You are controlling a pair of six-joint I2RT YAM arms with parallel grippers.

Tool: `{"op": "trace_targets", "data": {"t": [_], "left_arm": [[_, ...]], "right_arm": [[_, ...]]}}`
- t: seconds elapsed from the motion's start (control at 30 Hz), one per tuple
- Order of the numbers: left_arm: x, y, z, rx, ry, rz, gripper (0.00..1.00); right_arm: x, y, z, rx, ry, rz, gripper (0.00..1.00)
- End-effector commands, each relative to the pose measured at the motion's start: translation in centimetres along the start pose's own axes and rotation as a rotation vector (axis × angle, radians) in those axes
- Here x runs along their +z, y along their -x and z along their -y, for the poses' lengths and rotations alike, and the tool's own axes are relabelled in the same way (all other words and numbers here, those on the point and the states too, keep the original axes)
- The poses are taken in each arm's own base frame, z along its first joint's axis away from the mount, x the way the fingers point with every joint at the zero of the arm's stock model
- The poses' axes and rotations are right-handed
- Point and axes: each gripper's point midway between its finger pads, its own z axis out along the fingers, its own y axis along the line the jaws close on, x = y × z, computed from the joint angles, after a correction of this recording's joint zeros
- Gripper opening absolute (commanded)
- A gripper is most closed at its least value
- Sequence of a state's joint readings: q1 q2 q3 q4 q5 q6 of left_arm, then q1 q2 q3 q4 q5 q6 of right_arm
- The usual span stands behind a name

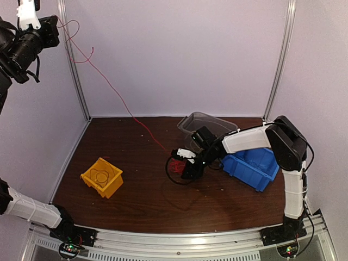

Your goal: Untangle the cables

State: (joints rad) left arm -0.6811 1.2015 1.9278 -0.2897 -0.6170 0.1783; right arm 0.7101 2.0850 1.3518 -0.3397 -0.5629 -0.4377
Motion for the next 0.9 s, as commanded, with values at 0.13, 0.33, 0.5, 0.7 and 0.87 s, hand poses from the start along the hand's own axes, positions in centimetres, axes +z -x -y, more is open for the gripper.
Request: {"op": "trace_targets", "data": {"t": [0.13,0.33,0.5,0.7,0.87], "left_arm": [[-2.5,7.9,-5.8,-0.058,0.162,0.208,0.00],[-4.4,11.4,-8.0,-0.125,0.191,0.319,0.00],[-3.6,10.2,-6.8,-0.105,0.165,0.288,0.00],[-2.5,9.1,-5.5,-0.090,0.137,0.257,0.00],[-2.4,8.7,-5.2,-0.084,0.127,0.243,0.00]], "right_arm": [[-0.2,-6.4,0.9,0.128,-0.034,-0.189,0.43],[-0.3,-6.8,1.4,0.143,-0.037,-0.197,0.43],[-0.9,-6.5,1.5,0.131,-0.052,-0.182,0.44],[-1.2,-6.4,1.8,0.134,-0.057,-0.175,0.44],[-1.2,-6.3,1.6,0.131,-0.045,-0.166,0.44]]}}
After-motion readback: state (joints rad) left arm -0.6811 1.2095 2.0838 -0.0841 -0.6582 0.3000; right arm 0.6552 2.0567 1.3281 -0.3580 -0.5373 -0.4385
